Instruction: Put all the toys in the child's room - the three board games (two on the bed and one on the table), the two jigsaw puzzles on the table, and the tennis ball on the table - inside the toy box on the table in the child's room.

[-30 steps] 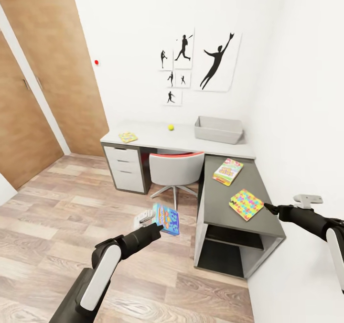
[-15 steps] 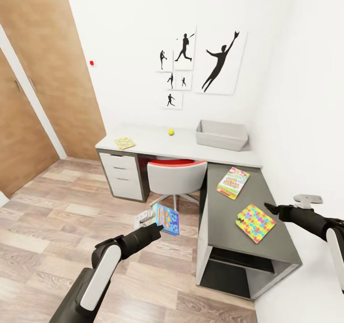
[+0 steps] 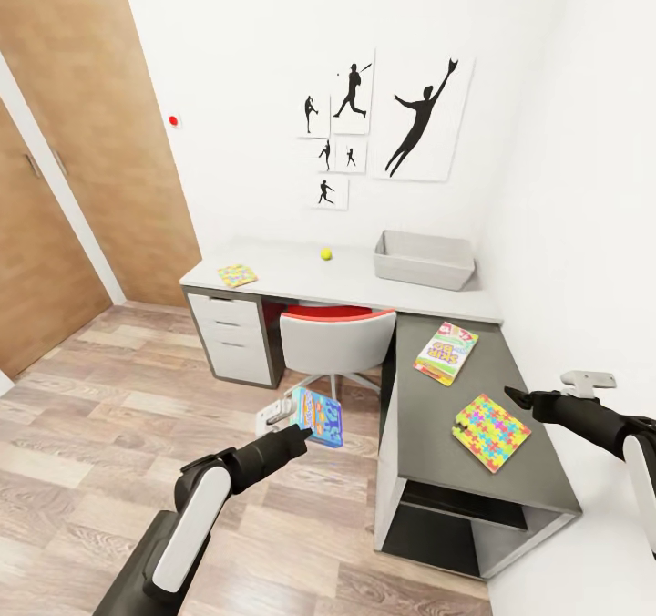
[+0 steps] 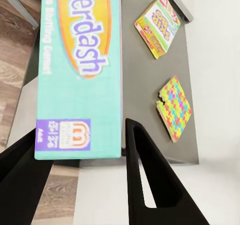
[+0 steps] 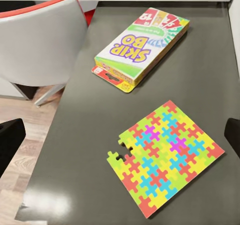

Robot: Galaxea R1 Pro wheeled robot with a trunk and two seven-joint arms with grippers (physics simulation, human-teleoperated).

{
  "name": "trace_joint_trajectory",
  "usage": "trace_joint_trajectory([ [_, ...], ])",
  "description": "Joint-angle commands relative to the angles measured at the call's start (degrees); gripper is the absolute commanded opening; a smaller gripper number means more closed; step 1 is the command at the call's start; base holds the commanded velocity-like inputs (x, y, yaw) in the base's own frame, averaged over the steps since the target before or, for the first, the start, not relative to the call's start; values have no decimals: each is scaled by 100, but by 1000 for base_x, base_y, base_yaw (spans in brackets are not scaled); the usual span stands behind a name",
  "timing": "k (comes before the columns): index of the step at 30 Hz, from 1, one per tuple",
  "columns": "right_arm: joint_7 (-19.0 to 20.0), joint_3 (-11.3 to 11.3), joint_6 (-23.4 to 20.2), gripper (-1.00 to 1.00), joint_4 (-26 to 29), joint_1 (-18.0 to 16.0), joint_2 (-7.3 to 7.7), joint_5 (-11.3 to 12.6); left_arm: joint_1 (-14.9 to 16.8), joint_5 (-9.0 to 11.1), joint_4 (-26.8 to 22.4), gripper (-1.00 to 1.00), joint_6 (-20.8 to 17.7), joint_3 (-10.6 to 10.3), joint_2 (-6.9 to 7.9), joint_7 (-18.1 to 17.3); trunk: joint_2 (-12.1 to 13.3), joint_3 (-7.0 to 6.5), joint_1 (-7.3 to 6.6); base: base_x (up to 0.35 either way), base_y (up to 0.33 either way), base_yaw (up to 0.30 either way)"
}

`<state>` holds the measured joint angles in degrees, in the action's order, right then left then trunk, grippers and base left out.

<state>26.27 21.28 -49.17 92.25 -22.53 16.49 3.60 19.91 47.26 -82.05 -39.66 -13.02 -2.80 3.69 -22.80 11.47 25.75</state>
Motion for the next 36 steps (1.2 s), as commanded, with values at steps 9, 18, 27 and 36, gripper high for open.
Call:
trace_joint_trajectory([
  [9, 1, 9, -40, 100, 4, -6, 3, 36, -1, 49, -33, -100, -21, 1, 0, 31, -12, 12, 3, 90, 0, 0],
  [18, 1, 11, -40, 100, 4, -6, 4, 36, -3, 40, -13, -100, -18, 1, 0, 47, -12, 12, 3, 126, 0, 0],
  [27, 3, 19, -40, 100, 4, -6, 9, 34, -4, 38, -6, -100, -20, 1, -1, 50, -12, 12, 3, 23, 0, 0],
  [36, 1, 22, -40, 100, 4, -6, 12, 35, -4, 38, -4, -100, -22, 1, 2, 40, -12, 12, 3, 73, 0, 0],
])
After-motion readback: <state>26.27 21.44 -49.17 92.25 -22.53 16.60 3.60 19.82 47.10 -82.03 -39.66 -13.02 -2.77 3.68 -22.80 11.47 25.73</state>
